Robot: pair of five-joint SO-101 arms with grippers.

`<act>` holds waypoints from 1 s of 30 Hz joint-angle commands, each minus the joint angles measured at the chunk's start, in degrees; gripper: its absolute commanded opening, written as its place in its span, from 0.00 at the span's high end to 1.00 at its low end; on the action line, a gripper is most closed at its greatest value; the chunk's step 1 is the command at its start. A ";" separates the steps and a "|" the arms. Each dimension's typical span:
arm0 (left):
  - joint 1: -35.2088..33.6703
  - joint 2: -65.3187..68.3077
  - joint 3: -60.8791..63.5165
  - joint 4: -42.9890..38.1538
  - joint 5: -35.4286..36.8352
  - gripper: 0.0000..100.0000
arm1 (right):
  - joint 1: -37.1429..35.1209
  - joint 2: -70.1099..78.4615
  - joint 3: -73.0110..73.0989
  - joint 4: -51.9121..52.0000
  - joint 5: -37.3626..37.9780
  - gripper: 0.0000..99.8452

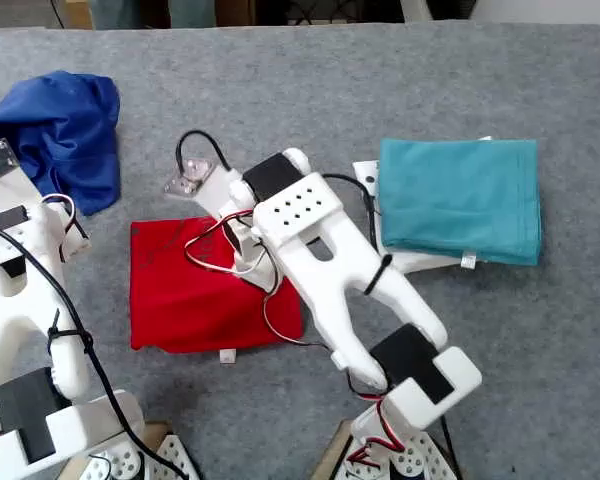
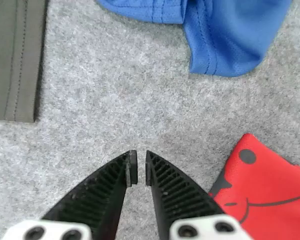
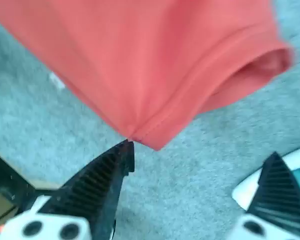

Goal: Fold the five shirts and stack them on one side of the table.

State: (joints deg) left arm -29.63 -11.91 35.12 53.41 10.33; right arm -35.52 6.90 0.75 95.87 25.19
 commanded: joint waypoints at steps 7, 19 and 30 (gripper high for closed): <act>-0.48 -2.02 -0.22 -0.62 -0.35 0.94 | -3.16 2.68 4.35 -4.22 1.41 0.73; -0.31 -1.93 -0.22 -0.79 -0.35 0.94 | -4.84 9.27 6.46 -11.34 1.41 0.75; -0.40 -1.93 -0.22 -0.79 -0.35 0.94 | -2.29 9.27 2.07 -6.15 0.88 0.95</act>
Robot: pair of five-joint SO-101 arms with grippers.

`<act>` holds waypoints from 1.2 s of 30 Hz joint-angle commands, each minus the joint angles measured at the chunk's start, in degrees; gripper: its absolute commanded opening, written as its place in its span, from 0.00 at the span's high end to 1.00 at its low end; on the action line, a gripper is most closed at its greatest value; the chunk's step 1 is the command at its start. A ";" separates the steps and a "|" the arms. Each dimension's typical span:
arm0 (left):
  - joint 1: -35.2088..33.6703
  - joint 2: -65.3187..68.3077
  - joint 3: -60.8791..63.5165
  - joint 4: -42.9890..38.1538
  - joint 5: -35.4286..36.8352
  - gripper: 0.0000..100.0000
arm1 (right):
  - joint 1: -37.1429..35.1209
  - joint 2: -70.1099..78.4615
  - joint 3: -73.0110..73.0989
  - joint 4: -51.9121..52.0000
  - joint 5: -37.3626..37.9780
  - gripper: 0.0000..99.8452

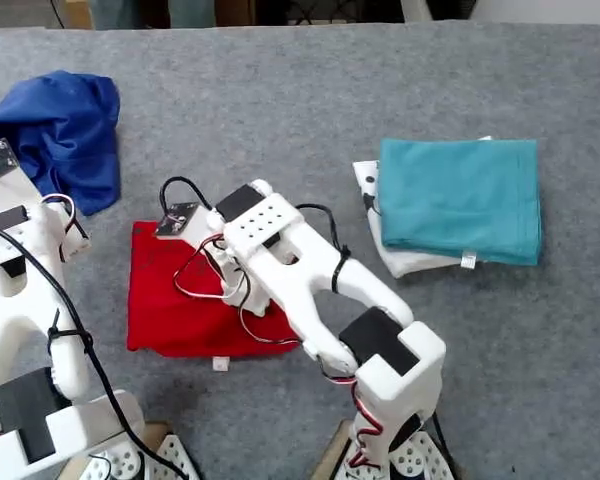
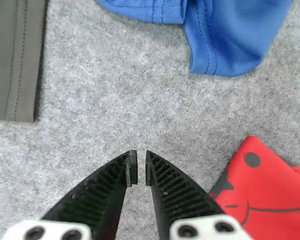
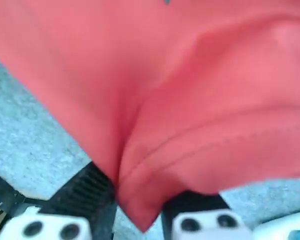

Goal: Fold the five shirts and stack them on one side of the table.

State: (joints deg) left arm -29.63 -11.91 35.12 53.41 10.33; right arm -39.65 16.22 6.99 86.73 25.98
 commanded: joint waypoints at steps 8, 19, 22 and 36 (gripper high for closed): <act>-0.13 -1.93 -0.22 -0.79 -0.35 0.94 | 8.18 -0.04 -16.40 14.24 0.35 0.95; -0.13 -1.93 -0.22 -0.53 -0.35 0.94 | 4.66 0.40 -16.92 14.15 0.44 0.77; -0.13 -1.93 -0.22 -0.53 -0.35 0.94 | 4.48 0.40 -16.92 14.24 0.44 0.79; -0.13 -1.85 -0.22 -0.70 -0.35 0.94 | 2.46 0.48 -10.07 12.13 0.09 0.78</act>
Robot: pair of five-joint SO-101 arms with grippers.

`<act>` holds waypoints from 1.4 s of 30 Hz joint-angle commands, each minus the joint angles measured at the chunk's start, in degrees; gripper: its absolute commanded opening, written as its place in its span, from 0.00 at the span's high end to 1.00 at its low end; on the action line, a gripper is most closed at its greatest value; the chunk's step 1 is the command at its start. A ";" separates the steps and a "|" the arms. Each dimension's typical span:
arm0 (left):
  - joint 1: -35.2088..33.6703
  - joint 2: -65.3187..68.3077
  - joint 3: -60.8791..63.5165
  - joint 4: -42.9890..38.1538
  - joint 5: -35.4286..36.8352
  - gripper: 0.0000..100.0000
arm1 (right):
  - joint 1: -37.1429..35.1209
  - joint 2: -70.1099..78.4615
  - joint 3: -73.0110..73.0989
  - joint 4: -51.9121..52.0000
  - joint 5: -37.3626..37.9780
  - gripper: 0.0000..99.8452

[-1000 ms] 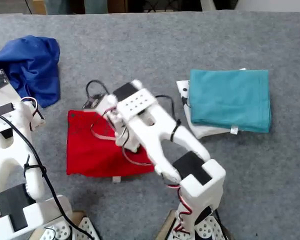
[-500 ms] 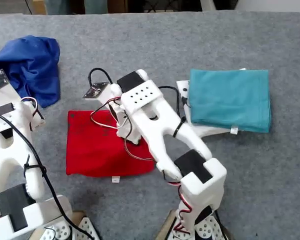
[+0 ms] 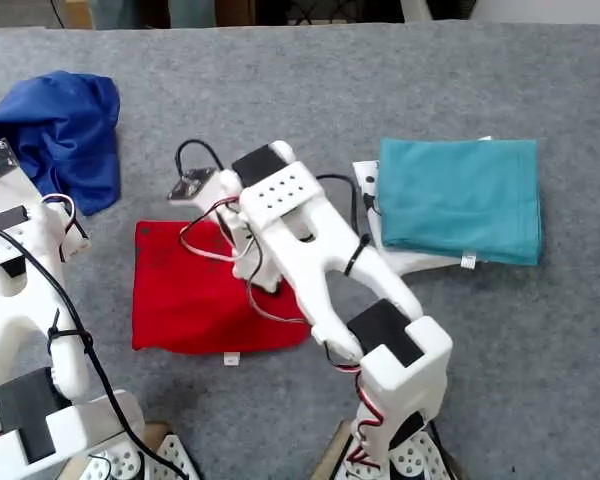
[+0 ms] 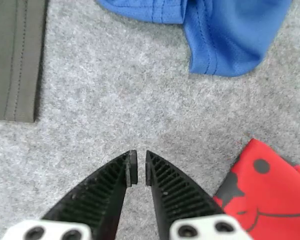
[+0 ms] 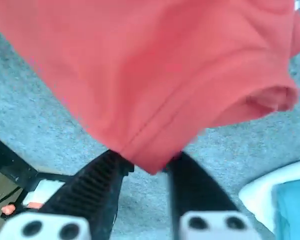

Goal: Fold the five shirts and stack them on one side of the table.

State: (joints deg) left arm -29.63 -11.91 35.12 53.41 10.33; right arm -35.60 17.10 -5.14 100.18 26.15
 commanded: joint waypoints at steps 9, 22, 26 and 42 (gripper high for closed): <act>-0.48 4.92 -0.84 -0.70 -0.35 0.94 | -4.04 -0.92 3.74 -2.64 -1.85 0.96; -0.48 5.71 -4.26 -0.26 -0.35 0.94 | -3.87 -7.25 4.79 1.05 -5.54 0.97; -0.13 5.89 -4.44 -0.26 -0.35 0.94 | -3.60 -9.45 8.13 1.05 -8.70 0.97; -0.13 5.71 -4.79 -0.35 -0.35 0.94 | -3.25 -9.89 18.51 1.05 -12.66 0.83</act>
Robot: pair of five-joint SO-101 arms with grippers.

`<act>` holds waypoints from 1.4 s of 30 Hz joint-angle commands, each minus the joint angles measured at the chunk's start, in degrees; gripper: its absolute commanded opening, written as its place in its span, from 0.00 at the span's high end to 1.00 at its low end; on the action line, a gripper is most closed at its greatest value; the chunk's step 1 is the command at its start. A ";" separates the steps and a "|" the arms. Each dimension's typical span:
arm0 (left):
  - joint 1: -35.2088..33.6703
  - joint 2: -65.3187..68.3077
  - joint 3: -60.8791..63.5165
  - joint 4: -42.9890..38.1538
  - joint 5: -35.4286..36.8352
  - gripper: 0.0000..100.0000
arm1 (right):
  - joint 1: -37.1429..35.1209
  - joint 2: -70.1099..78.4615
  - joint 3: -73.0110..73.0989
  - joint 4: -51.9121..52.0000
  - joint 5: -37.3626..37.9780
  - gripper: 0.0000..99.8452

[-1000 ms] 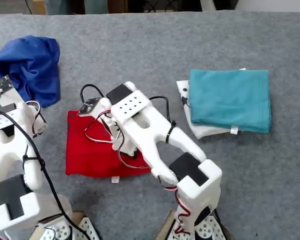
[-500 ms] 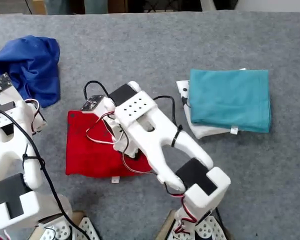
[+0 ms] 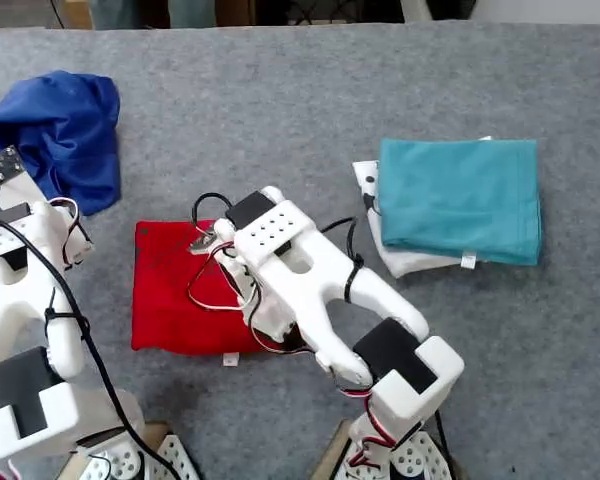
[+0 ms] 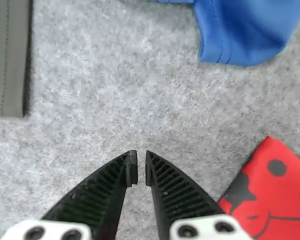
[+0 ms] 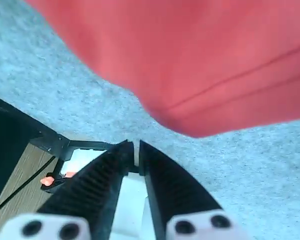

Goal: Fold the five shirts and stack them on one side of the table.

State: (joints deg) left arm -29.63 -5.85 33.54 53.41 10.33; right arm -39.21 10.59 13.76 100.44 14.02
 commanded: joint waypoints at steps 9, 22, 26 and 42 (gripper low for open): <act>-0.13 -0.35 -15.78 10.73 -7.12 0.94 | 3.43 -17.36 1.71 0.79 2.99 0.69; 20.09 1.41 -23.87 24.88 -15.21 0.95 | 8.70 -17.27 -12.97 -7.82 -4.48 0.99; 21.32 5.36 -17.54 11.43 -15.21 0.95 | 9.41 -4.53 -17.36 -15.47 -7.56 0.98; 21.14 29.71 -31.16 7.21 -3.16 0.97 | 23.91 23.34 -40.48 -13.89 -8.09 0.98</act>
State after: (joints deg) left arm -6.95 22.46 6.55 58.68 6.20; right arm -15.91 34.51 -20.44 83.38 5.93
